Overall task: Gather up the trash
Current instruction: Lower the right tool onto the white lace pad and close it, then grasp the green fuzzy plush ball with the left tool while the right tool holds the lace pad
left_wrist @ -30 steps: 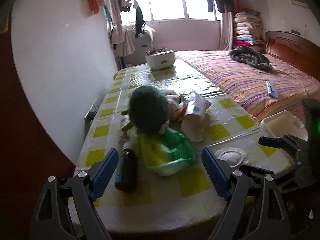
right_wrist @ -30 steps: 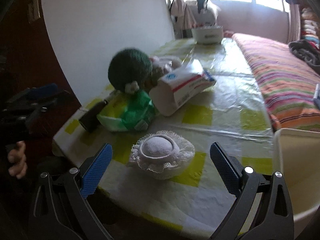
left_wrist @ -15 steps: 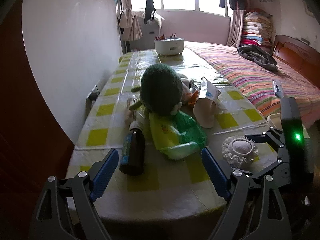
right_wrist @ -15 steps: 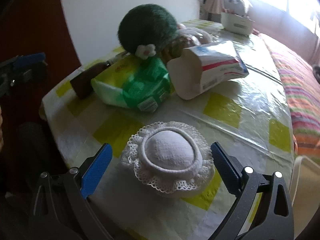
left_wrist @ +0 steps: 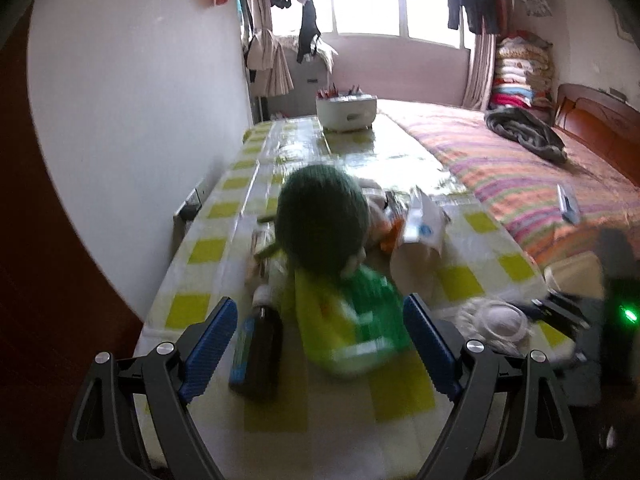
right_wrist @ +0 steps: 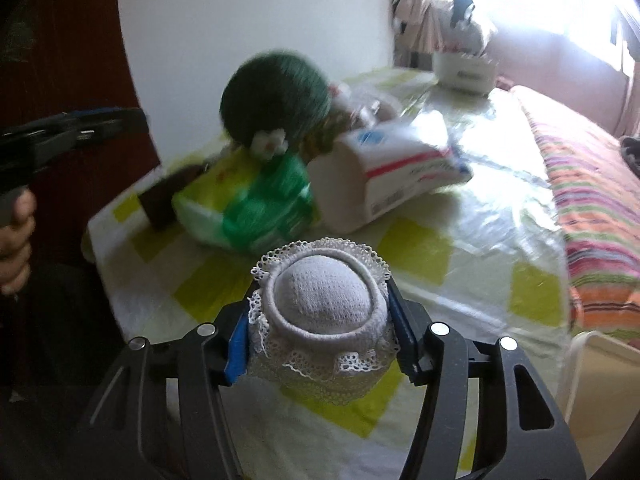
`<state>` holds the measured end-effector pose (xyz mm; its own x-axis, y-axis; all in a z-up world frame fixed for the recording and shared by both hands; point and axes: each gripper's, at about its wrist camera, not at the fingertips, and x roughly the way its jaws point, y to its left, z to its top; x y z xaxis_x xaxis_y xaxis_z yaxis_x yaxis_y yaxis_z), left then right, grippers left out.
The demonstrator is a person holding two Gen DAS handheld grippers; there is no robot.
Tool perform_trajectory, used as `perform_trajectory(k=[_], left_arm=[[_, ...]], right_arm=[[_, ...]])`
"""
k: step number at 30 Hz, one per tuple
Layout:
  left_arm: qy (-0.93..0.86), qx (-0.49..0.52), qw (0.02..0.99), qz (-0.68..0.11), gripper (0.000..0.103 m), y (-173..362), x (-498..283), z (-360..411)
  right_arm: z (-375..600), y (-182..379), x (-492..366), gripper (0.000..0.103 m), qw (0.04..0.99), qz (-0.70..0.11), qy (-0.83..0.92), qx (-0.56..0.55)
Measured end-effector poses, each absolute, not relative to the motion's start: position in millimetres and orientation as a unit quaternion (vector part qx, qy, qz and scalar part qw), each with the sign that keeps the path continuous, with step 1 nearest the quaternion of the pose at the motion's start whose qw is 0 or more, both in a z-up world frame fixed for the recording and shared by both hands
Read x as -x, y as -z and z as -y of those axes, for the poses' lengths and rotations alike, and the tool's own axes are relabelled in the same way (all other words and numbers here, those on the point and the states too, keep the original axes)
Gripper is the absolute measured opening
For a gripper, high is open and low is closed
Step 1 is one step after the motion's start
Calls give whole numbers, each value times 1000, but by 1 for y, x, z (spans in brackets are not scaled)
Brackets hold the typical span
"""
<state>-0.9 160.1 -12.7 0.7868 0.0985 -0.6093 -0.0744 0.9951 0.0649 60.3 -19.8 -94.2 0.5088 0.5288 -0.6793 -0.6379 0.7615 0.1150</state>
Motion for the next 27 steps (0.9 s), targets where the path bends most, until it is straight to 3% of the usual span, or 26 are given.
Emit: perform_trajectory(k=[9,19,20,21,24,27], left_arm=[[-72,-48,932,-351,82,28,-81,-160],[-51,-45,926,-372,81,41,-120,-162],[-52,-43,928,-366,67,43,-121,-162],[-50,-46,929,-363,61,44,-121,-162],[-47,-48,935,-348,54,42,-115,-161],[-38,-33,940,-337,52,38,-112,-163]], right_arm=[[30,75,-41,56,887,-312,-335,52],[33,77,-43,56,885,-317,-339,27],[35,77,-43,56,886,-316,-339,25],[35,77,-43,56,886,-316,-338,24],[40,75,-41,56,890,-310,-333,17],[46,71,-38,56,898,-297,-324,12]])
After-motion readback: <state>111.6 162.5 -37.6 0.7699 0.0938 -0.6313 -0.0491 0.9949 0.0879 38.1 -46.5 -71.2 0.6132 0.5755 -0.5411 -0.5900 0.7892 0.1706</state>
